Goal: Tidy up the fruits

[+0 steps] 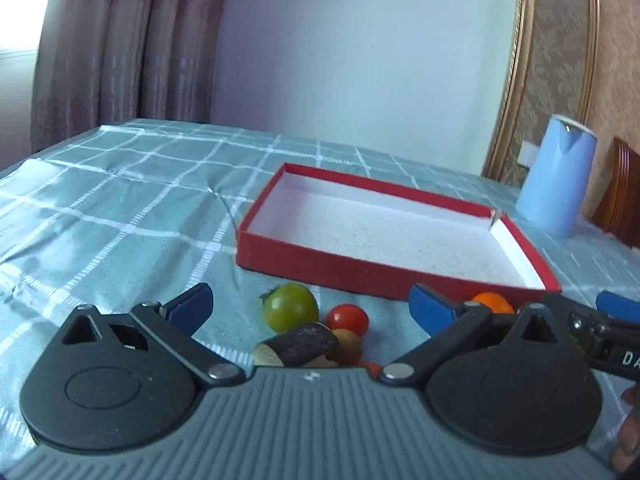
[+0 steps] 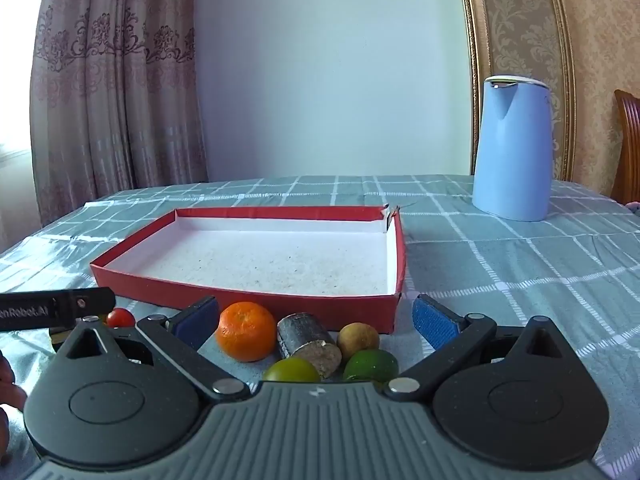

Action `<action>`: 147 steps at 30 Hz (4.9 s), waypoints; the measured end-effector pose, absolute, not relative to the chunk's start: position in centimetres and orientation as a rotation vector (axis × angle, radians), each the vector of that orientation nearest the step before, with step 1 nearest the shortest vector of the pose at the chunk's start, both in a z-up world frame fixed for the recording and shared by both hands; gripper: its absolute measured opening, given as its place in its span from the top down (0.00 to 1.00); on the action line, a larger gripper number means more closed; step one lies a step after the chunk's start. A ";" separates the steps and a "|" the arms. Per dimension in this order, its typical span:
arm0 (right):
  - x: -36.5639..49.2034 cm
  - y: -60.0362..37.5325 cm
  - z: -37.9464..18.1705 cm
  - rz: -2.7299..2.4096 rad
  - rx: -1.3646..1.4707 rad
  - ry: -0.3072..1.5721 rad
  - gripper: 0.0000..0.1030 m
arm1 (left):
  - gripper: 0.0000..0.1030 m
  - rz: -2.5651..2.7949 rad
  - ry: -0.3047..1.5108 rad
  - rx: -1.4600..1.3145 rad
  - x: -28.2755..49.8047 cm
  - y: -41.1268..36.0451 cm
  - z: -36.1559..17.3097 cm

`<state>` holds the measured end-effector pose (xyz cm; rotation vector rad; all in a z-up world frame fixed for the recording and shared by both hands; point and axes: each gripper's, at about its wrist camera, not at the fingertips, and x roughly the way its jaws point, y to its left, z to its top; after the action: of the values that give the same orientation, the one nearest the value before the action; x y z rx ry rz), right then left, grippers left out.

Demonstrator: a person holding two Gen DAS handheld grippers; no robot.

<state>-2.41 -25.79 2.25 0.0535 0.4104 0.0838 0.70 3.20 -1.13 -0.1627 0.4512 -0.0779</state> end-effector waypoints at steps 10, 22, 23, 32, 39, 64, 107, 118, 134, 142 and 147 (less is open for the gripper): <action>-2.3 -26.1 1.5 0.066 0.056 0.400 0.00 | 0.00 -0.071 0.450 -0.119 0.5 2.4 -1.4; -2.2 -27.7 1.4 0.017 0.106 0.400 0.00 | 0.00 -0.068 0.473 -0.108 0.9 2.3 -1.7; -2.1 -27.9 1.4 0.017 0.113 0.408 0.00 | 0.00 -0.073 0.479 -0.111 1.0 2.4 -1.7; -2.2 -27.3 1.0 0.047 0.081 0.440 0.00 | 0.00 -0.089 0.503 -0.116 1.1 2.4 -1.9; -3.0 -27.1 1.0 0.059 0.057 0.425 0.00 | 0.00 -0.090 0.503 -0.120 1.1 2.4 -2.0; -4.5 -27.2 0.5 0.073 0.019 0.425 0.00 | 0.00 -0.088 0.511 -0.123 1.2 2.4 -2.0; -0.9 -25.6 -1.0 0.256 0.074 0.635 0.61 | 0.00 -0.058 0.526 0.034 -0.7 6.2 -1.8; -1.0 -25.5 -1.0 0.258 0.081 0.635 0.61 | 0.12 -0.224 0.549 0.212 0.4 4.5 -2.3; -1.1 -25.6 -1.0 0.260 0.089 0.634 0.61 | 0.68 -0.429 0.604 0.248 1.3 4.2 -2.7; -1.6 -25.7 -0.9 0.281 0.085 0.616 0.68 | 0.69 -0.351 0.571 0.199 0.5 4.6 -2.4; -2.2 -25.7 -0.3 0.281 0.074 0.574 0.68 | 0.71 -0.327 0.506 0.143 -0.6 5.6 -0.5</action>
<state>-2.17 -25.71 -0.32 0.0738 0.5741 0.2807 -0.58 5.60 -0.52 0.1431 0.5059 -0.3274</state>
